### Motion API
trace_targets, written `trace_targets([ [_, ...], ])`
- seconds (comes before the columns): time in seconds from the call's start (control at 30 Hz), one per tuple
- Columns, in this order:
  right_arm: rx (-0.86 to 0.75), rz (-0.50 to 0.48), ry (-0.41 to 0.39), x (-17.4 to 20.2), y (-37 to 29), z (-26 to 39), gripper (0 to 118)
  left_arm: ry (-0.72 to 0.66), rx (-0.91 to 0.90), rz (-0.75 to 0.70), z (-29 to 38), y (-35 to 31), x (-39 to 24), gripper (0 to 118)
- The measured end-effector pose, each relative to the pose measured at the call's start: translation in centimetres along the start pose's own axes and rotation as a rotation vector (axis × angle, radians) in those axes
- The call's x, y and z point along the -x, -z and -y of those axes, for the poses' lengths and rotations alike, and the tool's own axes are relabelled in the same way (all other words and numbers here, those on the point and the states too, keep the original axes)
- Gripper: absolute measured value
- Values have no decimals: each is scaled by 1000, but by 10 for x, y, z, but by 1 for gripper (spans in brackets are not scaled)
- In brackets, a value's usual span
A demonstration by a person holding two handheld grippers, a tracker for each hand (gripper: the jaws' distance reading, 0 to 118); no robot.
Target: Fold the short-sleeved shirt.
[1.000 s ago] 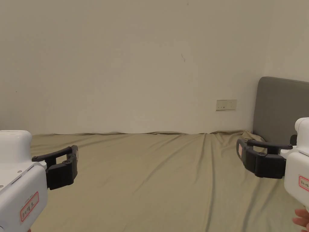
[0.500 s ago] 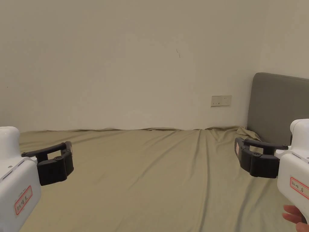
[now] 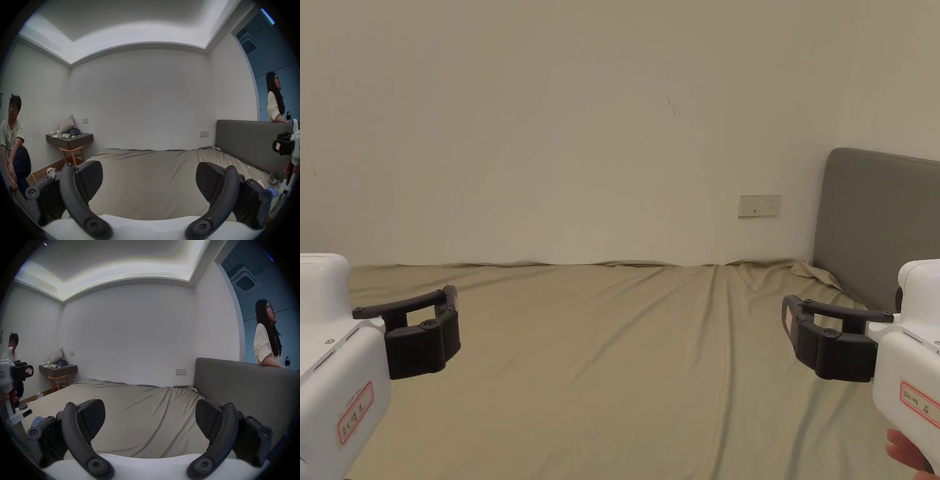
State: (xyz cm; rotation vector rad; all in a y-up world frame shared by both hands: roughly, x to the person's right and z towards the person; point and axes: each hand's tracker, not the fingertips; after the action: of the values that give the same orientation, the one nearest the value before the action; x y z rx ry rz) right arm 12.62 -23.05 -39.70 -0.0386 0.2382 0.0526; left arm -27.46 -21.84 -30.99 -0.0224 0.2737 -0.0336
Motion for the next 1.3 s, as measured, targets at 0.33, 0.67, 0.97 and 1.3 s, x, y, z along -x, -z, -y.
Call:
trace_targets([
  [0.33,0,-3,8,1,1,0,115,16,-29,-17,-3,-3,1,118],
  [0.67,-3,-2,13,1,1,0,115,45,-40,-28,-5,-2,-2,118],
  [0.97,10,-8,18,1,1,5,115,48,-33,-27,-3,0,-1,118],
  [1.3,16,-9,17,0,0,6,115,60,-32,-29,-2,-1,-3,118],
])
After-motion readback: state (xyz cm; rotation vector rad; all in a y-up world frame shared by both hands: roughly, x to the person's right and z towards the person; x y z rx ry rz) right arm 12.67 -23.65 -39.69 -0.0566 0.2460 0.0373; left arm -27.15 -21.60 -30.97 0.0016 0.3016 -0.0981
